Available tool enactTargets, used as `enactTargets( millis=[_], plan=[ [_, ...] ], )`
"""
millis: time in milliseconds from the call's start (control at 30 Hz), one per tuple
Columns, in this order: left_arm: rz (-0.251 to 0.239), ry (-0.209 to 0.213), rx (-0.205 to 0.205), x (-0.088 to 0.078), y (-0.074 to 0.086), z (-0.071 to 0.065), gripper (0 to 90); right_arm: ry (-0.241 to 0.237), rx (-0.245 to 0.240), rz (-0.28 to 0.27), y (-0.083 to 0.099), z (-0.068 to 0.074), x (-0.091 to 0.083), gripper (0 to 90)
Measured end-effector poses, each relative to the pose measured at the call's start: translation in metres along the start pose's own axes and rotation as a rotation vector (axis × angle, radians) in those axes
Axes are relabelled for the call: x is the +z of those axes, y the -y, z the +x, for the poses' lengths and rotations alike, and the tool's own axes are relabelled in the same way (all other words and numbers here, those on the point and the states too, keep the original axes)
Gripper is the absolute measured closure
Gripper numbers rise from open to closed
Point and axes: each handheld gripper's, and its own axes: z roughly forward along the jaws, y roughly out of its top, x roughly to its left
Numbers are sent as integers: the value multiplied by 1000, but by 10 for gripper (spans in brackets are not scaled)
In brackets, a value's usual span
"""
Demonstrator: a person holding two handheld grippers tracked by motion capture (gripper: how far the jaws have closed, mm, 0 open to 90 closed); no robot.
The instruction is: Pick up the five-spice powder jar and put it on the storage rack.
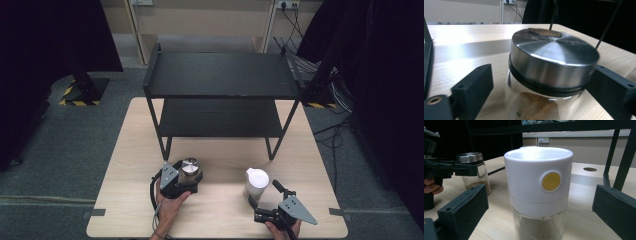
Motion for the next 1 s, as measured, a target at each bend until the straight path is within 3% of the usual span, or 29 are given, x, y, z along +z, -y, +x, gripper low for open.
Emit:
enactTargets(
  millis=[167, 433, 1000],
  plan=[
    [17, -6, 8, 2, -2, -1, 131, 0, 2, 2, 0, 0, 0, 6],
    [41, -14, 54, 4, -6, -6, 290, 1, 0, 2, 0, 0, 0, 6],
    [26, 7, 51, 1, -6, -5, 303, 0, 0, 0, 0, 0, 0, 6]
  ],
)
